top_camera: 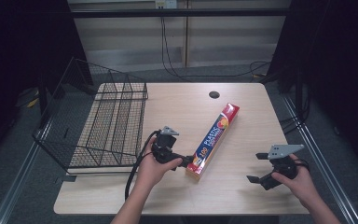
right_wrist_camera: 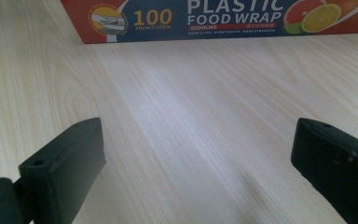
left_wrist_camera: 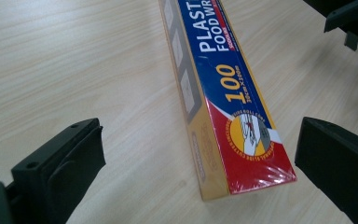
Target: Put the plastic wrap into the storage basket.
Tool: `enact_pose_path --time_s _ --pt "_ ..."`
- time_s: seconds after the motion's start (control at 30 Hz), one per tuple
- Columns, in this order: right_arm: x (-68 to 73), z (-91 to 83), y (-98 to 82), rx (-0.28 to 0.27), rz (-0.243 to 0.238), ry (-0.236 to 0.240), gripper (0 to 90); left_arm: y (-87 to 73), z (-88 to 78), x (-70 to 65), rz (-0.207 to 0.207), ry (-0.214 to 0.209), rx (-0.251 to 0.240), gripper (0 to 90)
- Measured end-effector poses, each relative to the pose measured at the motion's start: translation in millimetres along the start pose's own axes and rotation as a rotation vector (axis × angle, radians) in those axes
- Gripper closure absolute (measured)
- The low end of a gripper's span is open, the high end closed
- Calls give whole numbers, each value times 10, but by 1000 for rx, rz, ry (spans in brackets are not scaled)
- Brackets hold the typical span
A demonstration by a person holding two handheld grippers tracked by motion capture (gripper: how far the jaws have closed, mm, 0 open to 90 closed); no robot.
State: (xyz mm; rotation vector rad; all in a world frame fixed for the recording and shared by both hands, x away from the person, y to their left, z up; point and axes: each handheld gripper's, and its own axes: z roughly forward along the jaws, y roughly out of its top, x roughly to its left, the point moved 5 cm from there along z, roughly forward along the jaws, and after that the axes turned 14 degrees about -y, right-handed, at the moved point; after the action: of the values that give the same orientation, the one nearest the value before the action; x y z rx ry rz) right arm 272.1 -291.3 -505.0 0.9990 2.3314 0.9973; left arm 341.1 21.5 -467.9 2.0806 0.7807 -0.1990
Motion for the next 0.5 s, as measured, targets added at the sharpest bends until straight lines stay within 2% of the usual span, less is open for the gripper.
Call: enact_pose_path --time_s 0.2,0.5 --pt "-14 -3 -3 -1 0 -6 29 123 67 -5 -15 -6 8 9" --pt "-19 8 -12 2 3 -2 30 271 205 -28 -10 -13 20 13"
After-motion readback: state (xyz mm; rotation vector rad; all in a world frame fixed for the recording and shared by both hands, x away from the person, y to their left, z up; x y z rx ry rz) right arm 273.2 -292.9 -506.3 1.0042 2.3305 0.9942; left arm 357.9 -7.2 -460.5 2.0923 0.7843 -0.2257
